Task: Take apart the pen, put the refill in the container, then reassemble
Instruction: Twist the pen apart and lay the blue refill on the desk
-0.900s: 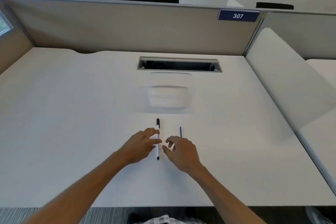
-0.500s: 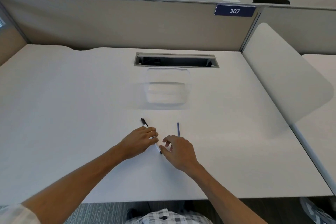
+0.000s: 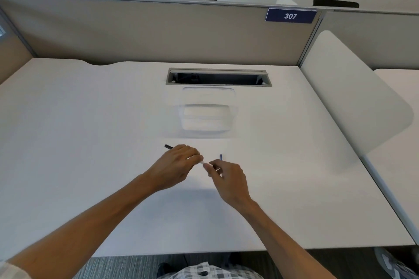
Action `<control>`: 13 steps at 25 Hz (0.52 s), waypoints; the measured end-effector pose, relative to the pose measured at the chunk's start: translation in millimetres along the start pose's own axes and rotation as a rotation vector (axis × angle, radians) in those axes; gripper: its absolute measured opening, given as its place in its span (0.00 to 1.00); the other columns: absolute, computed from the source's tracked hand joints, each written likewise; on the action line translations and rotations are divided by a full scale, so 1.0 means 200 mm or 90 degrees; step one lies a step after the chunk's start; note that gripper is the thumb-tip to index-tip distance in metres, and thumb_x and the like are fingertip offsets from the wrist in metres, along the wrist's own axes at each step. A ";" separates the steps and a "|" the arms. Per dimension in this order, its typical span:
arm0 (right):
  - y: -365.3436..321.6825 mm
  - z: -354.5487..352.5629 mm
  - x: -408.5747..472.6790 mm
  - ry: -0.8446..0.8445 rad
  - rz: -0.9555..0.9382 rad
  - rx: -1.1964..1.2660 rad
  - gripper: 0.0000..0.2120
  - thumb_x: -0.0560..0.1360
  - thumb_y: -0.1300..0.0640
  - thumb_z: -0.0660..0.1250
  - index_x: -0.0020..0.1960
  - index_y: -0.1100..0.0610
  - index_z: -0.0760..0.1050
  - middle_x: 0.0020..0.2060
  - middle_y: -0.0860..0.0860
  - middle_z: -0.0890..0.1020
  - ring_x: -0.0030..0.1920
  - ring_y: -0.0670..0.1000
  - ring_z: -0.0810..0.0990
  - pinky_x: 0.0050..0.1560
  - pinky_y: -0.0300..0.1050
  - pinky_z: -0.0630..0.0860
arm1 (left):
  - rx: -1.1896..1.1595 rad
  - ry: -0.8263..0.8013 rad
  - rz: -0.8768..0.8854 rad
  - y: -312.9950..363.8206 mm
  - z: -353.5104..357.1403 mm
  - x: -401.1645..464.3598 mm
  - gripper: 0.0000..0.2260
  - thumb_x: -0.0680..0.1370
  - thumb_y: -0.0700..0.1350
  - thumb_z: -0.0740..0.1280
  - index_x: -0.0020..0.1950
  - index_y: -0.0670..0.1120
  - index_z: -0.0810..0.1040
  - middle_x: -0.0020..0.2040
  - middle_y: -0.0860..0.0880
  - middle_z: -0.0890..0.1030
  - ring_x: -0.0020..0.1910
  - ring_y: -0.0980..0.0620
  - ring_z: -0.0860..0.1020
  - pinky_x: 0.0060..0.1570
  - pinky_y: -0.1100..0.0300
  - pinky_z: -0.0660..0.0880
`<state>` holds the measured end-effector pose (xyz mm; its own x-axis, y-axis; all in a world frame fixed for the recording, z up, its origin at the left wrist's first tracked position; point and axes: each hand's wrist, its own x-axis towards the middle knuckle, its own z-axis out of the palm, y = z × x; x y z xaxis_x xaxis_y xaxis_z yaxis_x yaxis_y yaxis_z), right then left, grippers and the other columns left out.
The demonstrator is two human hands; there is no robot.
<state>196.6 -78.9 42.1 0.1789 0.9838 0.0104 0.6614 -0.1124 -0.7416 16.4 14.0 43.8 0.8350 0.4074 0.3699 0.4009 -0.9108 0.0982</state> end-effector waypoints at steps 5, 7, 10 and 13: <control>-0.08 -0.10 0.04 0.007 0.003 0.228 0.17 0.81 0.47 0.64 0.38 0.55 0.80 0.27 0.48 0.79 0.29 0.45 0.76 0.35 0.42 0.71 | -0.073 0.017 -0.098 0.08 -0.12 0.05 0.12 0.82 0.49 0.58 0.58 0.46 0.76 0.48 0.51 0.79 0.38 0.51 0.76 0.36 0.60 0.72; -0.10 -0.13 0.05 0.022 0.007 0.265 0.20 0.82 0.48 0.62 0.35 0.57 0.76 0.25 0.52 0.74 0.26 0.49 0.71 0.32 0.45 0.68 | -0.100 0.037 -0.140 0.10 -0.14 0.06 0.13 0.81 0.52 0.58 0.58 0.47 0.76 0.46 0.53 0.79 0.38 0.57 0.73 0.37 0.64 0.69; -0.13 -0.16 0.06 0.043 0.037 0.320 0.25 0.83 0.47 0.60 0.30 0.56 0.65 0.25 0.53 0.66 0.28 0.52 0.64 0.33 0.47 0.62 | -0.155 0.078 -0.201 0.10 -0.16 0.07 0.11 0.80 0.52 0.58 0.56 0.49 0.77 0.44 0.56 0.78 0.37 0.60 0.68 0.33 0.57 0.73; -0.16 -0.18 0.08 0.076 0.071 0.335 0.29 0.83 0.46 0.57 0.28 0.60 0.62 0.25 0.57 0.64 0.29 0.52 0.62 0.30 0.43 0.60 | -0.131 0.099 -0.181 0.13 -0.18 0.08 0.10 0.81 0.50 0.59 0.57 0.50 0.77 0.41 0.56 0.77 0.35 0.59 0.67 0.29 0.53 0.74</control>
<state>205.1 -65.5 90.1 0.3290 0.9437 -0.0336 0.1851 -0.0993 -0.9777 25.5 -5.2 85.7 0.6273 0.6456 0.4356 0.5116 -0.7633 0.3945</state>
